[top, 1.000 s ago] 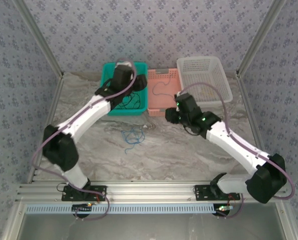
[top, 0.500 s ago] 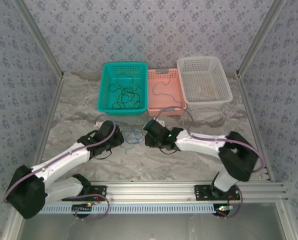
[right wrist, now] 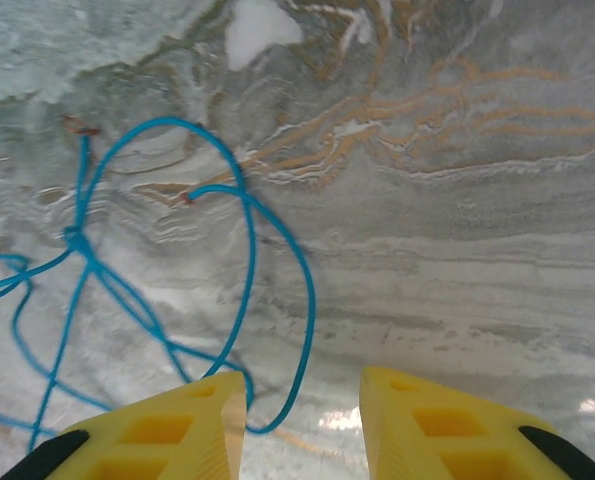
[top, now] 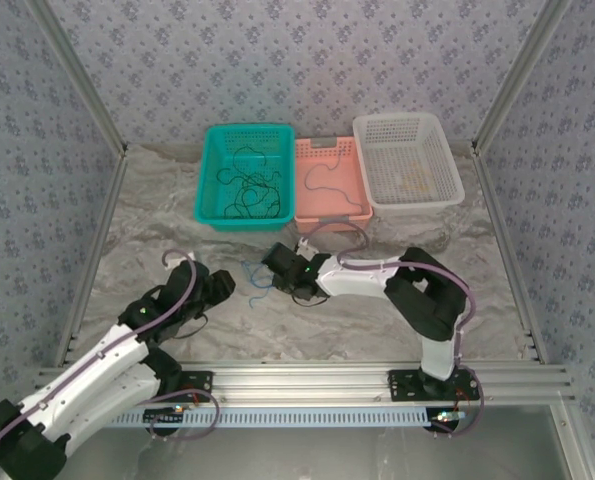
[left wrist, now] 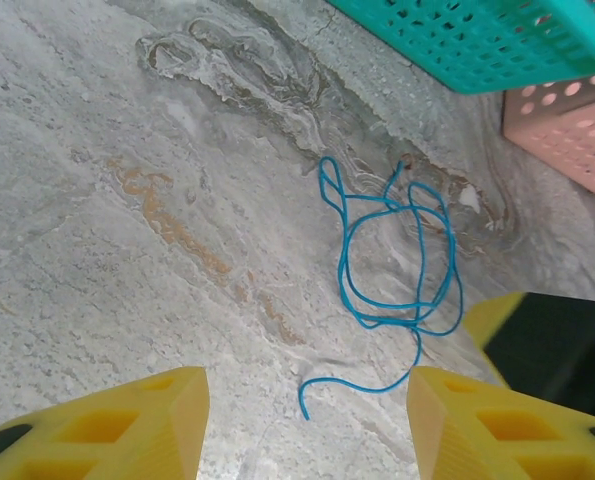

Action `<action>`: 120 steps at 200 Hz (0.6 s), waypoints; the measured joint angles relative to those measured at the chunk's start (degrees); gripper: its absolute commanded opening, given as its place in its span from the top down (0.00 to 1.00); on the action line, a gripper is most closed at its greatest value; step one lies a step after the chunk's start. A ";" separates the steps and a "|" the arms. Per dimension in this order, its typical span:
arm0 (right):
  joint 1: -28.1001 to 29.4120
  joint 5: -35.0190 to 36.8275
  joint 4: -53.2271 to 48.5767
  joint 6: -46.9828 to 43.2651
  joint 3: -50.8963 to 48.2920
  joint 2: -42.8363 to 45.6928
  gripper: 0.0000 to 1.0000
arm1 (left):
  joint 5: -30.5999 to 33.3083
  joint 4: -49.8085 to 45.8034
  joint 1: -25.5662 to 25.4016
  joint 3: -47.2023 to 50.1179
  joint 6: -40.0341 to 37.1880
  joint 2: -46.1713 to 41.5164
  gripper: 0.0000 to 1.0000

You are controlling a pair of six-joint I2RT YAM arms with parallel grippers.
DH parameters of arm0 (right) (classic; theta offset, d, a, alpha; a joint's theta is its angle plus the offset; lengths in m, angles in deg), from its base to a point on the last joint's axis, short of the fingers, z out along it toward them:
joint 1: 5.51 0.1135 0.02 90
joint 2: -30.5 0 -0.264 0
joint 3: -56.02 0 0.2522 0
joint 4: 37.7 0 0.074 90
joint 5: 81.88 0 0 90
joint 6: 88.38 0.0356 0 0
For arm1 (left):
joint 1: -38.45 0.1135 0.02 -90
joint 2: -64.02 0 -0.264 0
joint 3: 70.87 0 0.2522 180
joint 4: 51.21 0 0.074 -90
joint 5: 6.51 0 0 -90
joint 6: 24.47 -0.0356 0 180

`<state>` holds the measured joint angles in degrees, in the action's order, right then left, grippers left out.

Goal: Untangle the cables

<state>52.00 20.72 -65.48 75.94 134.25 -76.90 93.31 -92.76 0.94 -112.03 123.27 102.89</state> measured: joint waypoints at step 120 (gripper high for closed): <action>6.32 14.32 -6.78 -0.02 -6.84 18.62 1.00 | -4.72 3.41 -3.15 0.00 -0.13 10.86 0.36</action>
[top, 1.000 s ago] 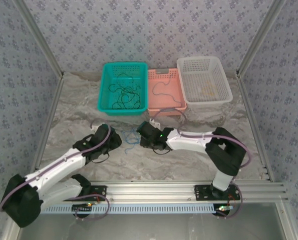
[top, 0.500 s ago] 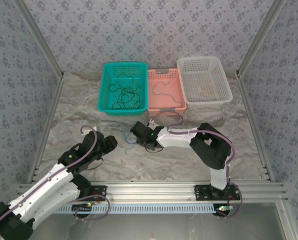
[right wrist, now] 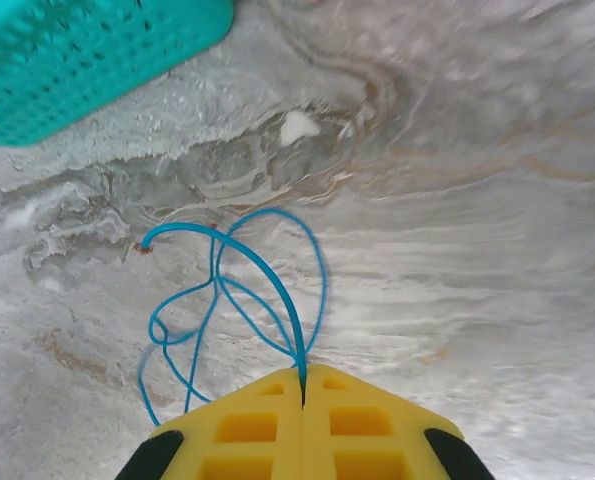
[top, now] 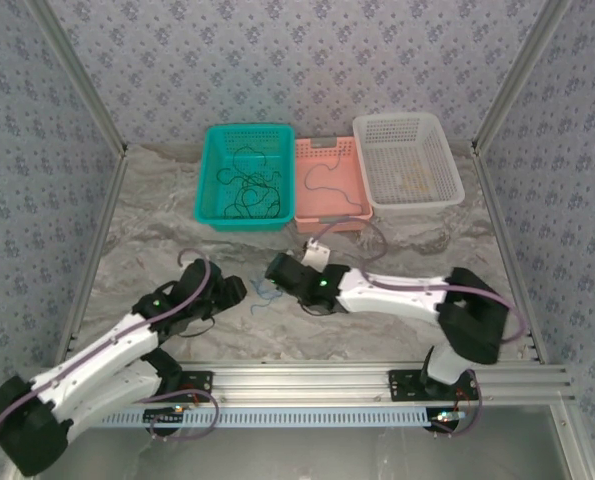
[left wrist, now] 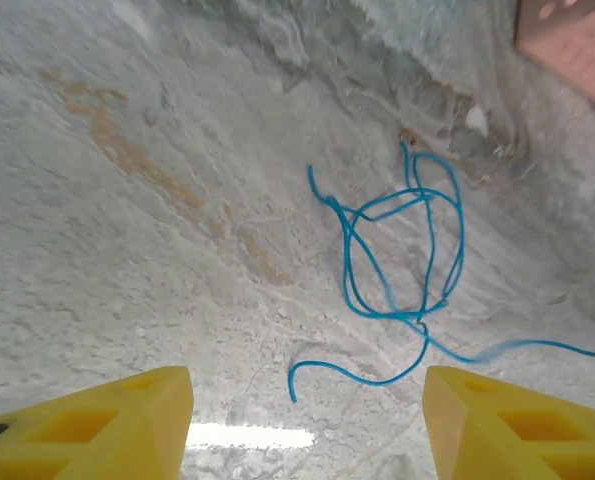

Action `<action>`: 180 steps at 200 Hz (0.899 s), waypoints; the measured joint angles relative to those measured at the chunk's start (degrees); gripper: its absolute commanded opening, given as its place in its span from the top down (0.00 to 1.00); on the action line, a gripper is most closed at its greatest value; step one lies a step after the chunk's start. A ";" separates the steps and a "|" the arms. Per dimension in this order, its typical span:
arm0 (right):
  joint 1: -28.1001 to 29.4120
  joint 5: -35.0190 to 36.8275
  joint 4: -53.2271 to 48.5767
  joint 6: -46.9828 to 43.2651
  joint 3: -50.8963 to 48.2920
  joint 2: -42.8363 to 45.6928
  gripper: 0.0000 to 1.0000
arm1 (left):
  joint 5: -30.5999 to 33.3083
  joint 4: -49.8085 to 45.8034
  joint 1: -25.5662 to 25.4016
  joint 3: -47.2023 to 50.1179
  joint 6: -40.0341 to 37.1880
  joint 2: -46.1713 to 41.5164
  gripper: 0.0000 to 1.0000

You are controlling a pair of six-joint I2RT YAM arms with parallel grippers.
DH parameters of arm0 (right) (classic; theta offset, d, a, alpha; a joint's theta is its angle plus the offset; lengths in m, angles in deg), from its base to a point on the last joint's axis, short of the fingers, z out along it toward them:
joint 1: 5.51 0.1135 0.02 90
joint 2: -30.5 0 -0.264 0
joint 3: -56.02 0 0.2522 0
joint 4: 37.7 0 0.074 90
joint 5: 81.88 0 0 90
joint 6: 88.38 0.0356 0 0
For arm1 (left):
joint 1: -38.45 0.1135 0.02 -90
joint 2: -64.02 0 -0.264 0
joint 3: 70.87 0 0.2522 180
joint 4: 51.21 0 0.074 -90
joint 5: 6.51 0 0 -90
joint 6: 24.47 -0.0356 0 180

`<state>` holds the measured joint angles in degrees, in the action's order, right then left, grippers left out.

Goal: Untangle the cables

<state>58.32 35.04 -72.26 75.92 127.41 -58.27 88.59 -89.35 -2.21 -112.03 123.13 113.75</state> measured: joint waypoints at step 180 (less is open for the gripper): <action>-9.53 -2.99 -6.95 -16.33 -21.11 38.32 1.00 | 7.67 18.01 -11.56 -19.96 1.31 45.53 0.52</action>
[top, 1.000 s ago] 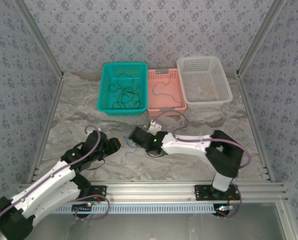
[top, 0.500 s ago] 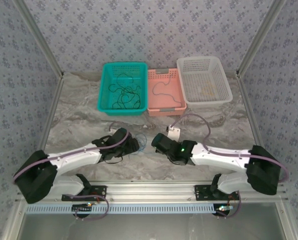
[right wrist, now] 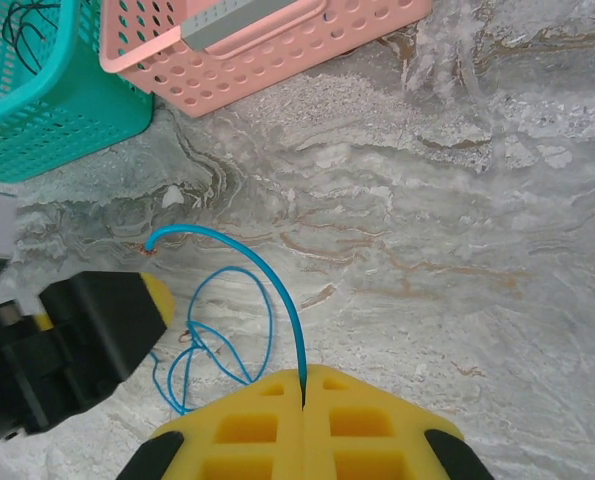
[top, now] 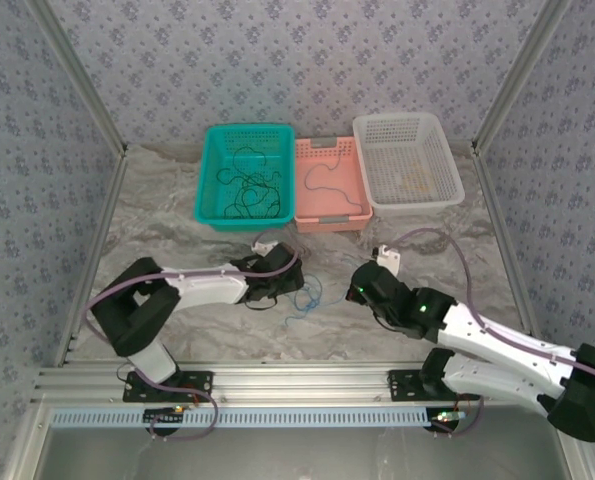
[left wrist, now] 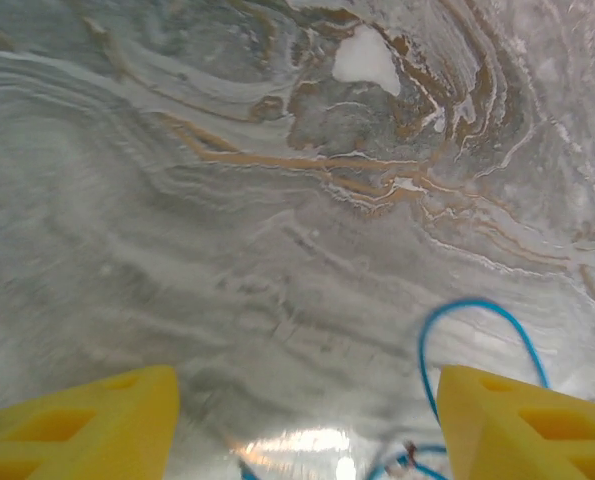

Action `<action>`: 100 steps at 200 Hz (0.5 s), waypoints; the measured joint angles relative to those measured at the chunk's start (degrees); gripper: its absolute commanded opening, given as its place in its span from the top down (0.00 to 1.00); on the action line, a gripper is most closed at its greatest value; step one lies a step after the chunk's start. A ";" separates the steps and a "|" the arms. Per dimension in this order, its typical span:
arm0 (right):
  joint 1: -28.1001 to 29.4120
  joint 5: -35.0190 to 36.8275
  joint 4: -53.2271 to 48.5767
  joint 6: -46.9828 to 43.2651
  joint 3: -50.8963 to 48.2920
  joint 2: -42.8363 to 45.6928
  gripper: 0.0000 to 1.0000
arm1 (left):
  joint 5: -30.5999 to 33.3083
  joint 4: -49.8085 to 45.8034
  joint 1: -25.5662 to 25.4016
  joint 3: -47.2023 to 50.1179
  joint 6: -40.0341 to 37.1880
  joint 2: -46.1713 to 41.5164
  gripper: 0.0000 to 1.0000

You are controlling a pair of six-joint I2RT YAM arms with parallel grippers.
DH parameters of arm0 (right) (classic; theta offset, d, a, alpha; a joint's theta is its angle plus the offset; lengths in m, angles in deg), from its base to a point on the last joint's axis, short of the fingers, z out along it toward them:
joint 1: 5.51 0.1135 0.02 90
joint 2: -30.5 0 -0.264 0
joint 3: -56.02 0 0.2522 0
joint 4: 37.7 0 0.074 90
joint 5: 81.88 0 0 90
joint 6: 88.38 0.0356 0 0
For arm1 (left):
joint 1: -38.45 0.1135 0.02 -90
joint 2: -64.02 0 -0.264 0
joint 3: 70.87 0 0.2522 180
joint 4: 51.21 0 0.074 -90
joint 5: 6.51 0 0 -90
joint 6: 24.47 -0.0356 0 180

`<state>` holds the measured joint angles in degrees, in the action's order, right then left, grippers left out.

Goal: Untangle the cables

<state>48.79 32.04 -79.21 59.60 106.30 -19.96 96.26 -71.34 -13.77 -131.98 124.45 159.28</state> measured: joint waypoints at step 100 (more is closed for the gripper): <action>-13.25 -9.90 -7.98 -6.93 1.77 3.91 1.00 | 0.63 0.52 -3.67 4.70 -2.49 -11.04 0.59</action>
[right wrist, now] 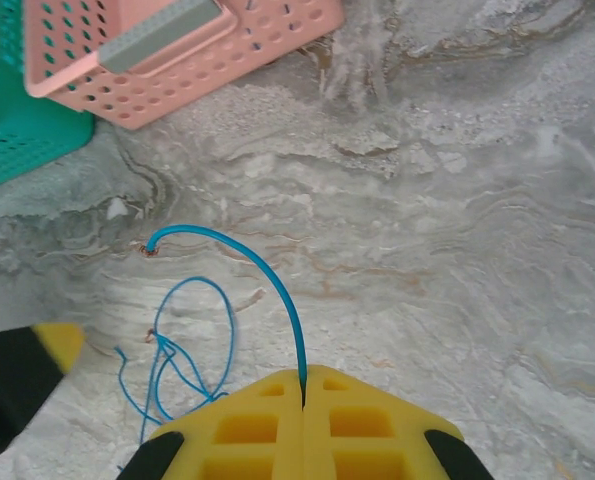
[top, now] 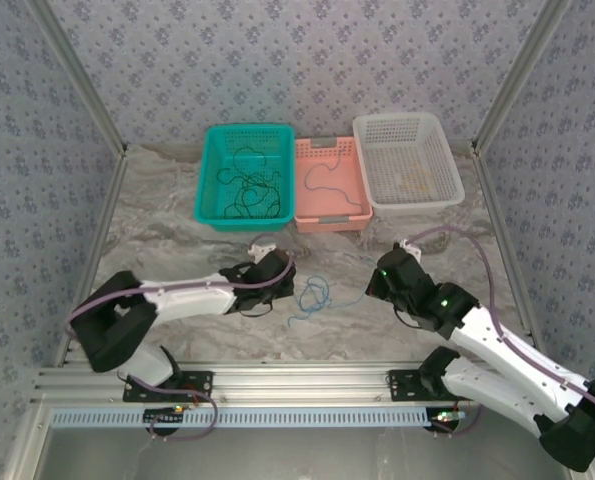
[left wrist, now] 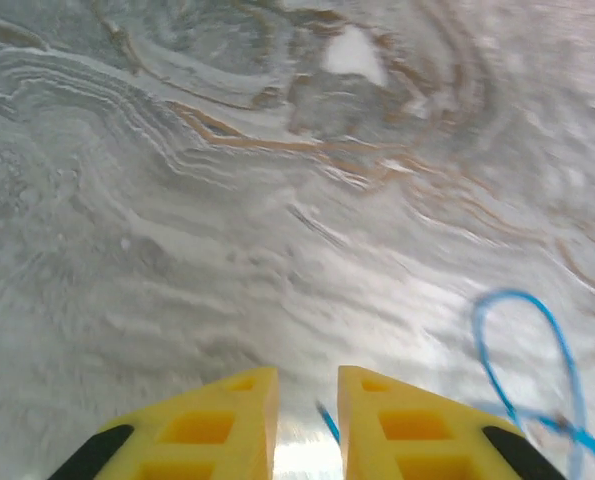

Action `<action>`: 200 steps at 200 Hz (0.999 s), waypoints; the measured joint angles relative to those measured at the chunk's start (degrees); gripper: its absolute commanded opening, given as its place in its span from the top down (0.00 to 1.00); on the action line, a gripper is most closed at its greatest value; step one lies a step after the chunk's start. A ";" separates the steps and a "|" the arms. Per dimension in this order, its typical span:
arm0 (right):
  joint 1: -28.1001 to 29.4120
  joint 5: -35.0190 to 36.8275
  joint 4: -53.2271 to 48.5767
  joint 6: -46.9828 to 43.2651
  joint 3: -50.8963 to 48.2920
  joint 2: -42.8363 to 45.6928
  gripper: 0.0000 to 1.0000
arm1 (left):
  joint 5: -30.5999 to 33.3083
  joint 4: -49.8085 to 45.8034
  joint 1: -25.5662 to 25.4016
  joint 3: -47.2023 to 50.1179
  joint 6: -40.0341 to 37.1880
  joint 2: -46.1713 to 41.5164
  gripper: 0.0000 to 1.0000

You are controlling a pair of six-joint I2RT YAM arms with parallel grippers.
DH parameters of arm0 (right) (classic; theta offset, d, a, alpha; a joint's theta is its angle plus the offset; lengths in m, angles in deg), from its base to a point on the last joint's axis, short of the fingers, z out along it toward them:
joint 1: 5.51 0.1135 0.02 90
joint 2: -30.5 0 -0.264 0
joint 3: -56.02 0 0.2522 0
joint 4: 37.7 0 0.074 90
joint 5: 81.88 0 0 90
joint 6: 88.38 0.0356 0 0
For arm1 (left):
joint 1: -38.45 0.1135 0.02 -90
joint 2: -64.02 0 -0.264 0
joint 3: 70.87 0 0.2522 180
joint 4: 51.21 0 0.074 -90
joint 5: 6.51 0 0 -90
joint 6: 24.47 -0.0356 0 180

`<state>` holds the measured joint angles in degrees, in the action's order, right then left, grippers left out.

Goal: Untangle the cables

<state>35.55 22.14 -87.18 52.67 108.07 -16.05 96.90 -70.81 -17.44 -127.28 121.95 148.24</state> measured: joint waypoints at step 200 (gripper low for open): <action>-12.20 -1.03 -14.19 -12.11 21.16 1.75 1.00 | 19.41 -20.00 5.62 4.28 6.05 -1.38 1.00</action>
<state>23.35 21.11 -101.37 40.56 129.23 -14.30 116.31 -90.81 -11.83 -123.00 128.01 146.87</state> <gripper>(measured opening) 0.058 0.044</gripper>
